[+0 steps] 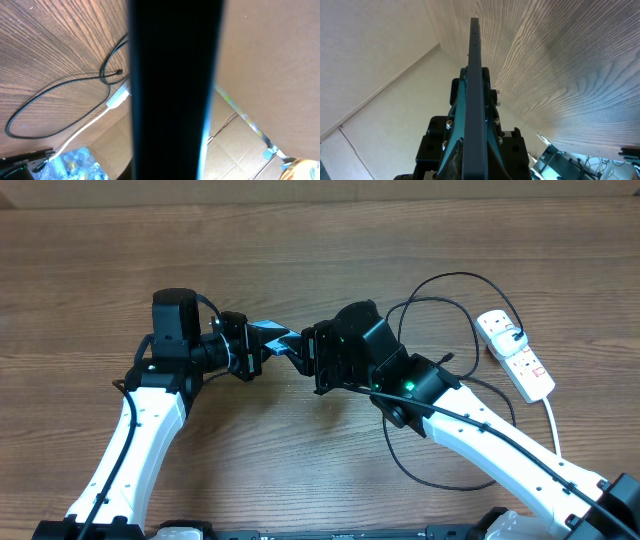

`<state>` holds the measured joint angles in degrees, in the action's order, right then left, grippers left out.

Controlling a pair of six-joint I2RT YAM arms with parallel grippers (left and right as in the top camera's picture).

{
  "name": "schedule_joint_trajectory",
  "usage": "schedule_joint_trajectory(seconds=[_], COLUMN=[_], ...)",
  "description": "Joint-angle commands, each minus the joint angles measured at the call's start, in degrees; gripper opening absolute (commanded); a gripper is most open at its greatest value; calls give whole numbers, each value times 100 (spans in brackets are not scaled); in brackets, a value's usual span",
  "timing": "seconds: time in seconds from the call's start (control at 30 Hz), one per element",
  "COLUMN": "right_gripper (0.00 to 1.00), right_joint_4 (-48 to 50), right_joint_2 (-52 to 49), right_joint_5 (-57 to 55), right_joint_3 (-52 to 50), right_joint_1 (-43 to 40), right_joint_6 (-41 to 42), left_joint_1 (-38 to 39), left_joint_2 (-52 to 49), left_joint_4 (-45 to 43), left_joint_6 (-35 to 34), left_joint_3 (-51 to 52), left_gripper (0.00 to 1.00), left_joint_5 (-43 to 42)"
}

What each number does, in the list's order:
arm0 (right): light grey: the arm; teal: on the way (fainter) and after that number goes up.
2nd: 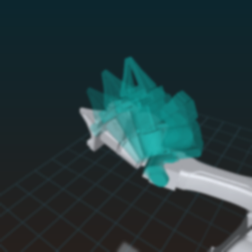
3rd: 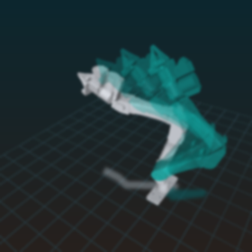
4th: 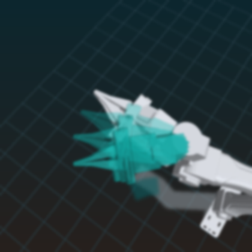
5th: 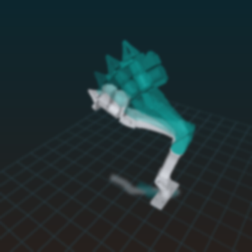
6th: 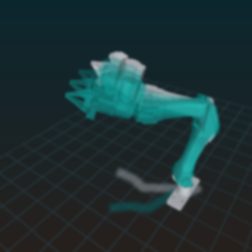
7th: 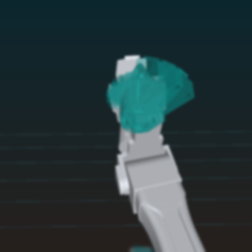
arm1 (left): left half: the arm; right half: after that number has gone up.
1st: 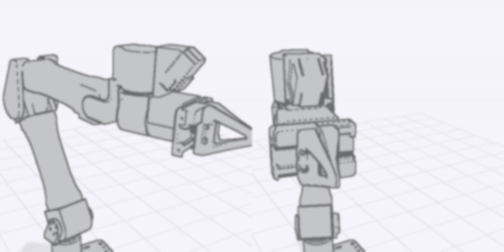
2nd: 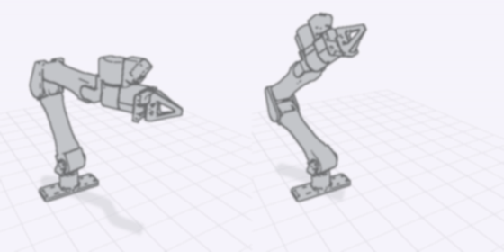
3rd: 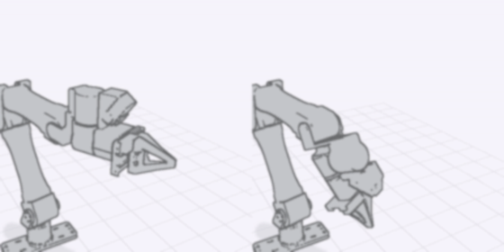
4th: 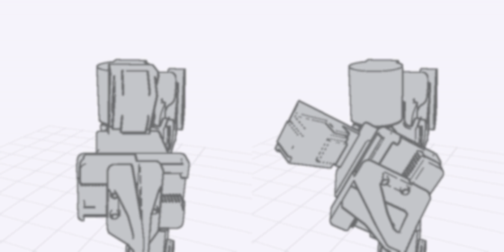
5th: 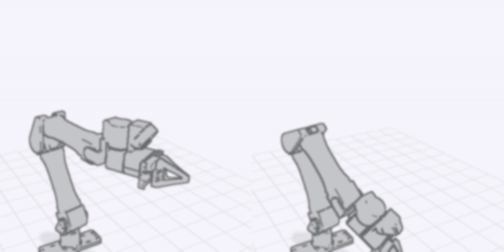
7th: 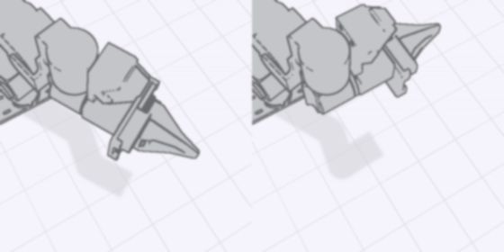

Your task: Plug charger to phone and switch on socket

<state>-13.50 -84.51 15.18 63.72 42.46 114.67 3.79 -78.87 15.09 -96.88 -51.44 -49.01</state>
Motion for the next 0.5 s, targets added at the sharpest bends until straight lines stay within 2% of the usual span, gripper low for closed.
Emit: schedule_joint_trajectory(seconds=[0.0, 0.1, 0.23, 0.4, 0.47], right_gripper=[4, 4, 22, 33, 42], right_joint_4=[-13, -44, -52, -247, -551], right_joint_2=[9, 9, 9, 9, 9], right_joint_5=[76, 79, 74, 70, -151], right_joint_3=[59, 59, 59, 59, 59], right_joint_1=[50, 50, 50, 24, -24], right_joint_6=[-225, -243, -240, -251, -588], left_joint_1=[-2, -2, -2, -4, -35], left_joint_2=[-15, -15, -17, -20, -20], left_joint_4=[-24, 7, 7, 9, 9], left_joint_6=[295, 544, 704, 1248, 1475], left_joint_3=[7, 7, 7, 7, 7], left_gripper=[4, 4, 4, 4, 4], left_joint_5=[236, 374, 551, 1128, 1294])
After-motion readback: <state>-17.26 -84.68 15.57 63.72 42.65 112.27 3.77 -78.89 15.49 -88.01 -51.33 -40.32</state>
